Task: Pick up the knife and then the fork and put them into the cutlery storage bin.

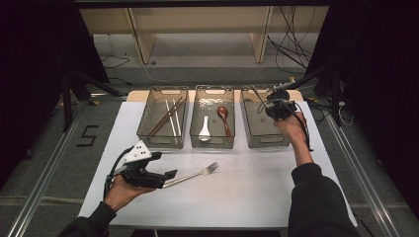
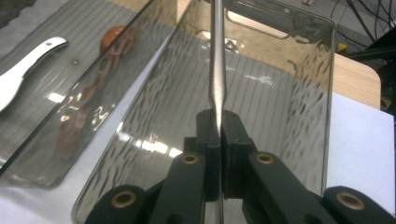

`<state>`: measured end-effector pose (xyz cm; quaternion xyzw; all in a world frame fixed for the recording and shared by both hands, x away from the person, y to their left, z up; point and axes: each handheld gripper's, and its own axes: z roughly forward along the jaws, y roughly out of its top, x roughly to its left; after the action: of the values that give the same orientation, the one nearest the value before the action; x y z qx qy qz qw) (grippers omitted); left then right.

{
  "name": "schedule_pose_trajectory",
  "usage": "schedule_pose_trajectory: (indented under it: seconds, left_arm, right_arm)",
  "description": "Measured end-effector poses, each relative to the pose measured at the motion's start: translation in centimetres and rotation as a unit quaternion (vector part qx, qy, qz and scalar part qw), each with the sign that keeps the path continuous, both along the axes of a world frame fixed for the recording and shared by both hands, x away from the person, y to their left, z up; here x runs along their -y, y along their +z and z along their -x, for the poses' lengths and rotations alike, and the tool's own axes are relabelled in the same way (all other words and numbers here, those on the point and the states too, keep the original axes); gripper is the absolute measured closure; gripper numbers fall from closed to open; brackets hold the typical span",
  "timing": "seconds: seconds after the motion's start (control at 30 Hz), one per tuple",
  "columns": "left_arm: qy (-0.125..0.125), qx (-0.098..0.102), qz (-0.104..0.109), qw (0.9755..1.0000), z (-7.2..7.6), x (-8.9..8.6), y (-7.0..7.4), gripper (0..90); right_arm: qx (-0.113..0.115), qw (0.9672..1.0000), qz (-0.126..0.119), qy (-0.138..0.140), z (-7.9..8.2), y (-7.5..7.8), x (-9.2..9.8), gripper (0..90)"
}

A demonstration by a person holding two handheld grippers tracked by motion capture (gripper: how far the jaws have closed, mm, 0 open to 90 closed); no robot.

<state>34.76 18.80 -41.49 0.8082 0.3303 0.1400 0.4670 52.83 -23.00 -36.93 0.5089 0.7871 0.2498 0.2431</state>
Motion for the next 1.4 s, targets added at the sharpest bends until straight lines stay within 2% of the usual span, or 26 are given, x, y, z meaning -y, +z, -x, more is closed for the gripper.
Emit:
schedule_pose_trajectory:
  seconds: [0.17,0.33,0.37,0.43,0.47,0.5,0.6,0.8,1.07,1.27,1.4]
  left_arm:
    - [-0.003,-0.002,-0.001,1.0000,0.0,0.1,0.0,15.6]
    - [-0.007,-0.007,-0.002,0.9999,0.0,0.3,-0.2,15.6]
    - [-0.008,-0.008,-0.003,0.9999,0.0,0.3,-0.2,15.6]
    - [-0.009,-0.008,-0.002,0.9999,0.0,0.3,-0.2,15.6]
    - [-0.009,-0.008,-0.002,0.9999,0.0,0.3,-0.2,15.6]
    - [-0.009,-0.009,-0.001,0.9999,0.0,0.3,-0.2,15.6]
    - [-0.009,-0.010,-0.003,0.9999,0.0,0.2,-0.2,15.6]
    - [-0.010,-0.012,-0.006,0.9999,0.0,0.3,-0.2,15.6]
    - [-0.009,-0.018,-0.012,0.9997,-0.1,0.3,-0.3,15.6]
    - [-0.009,-0.025,-0.017,0.9995,-0.3,0.4,-0.5,15.6]
    - [-0.013,-0.035,-0.024,0.9990,-0.5,0.6,-0.7,15.5]
  right_arm:
    - [-0.006,0.9999,0.007,-0.008,-0.7,-0.1,-0.1,88.8]
    - [-0.008,0.9998,0.004,-0.018,-1.5,-0.4,-0.1,87.3]
    - [-0.008,0.9997,-0.001,-0.023,-1.7,-0.5,-0.1,81.6]
    - [0.004,0.9994,-0.016,-0.031,-2.0,-0.3,0.0,60.0]
    - [0.005,0.9992,-0.020,-0.033,-2.0,-0.1,0.0,55.3]
    - [0.009,0.9994,-0.020,-0.028,-2.0,0.1,-0.1,55.8]
    - [0.017,0.9994,-0.025,-0.015,-1.5,0.6,-0.1,52.6]
    - [0.009,0.9997,-0.023,-0.002,-0.5,0.8,0.0,44.2]
    - [0.016,0.9989,-0.036,0.023,1.4,1.3,0.2,39.8]
    - [0.023,0.9969,-0.055,0.052,3.6,1.2,-0.1,34.7]
    - [0.025,0.9940,-0.073,0.077,5.5,1.1,-0.6,32.2]
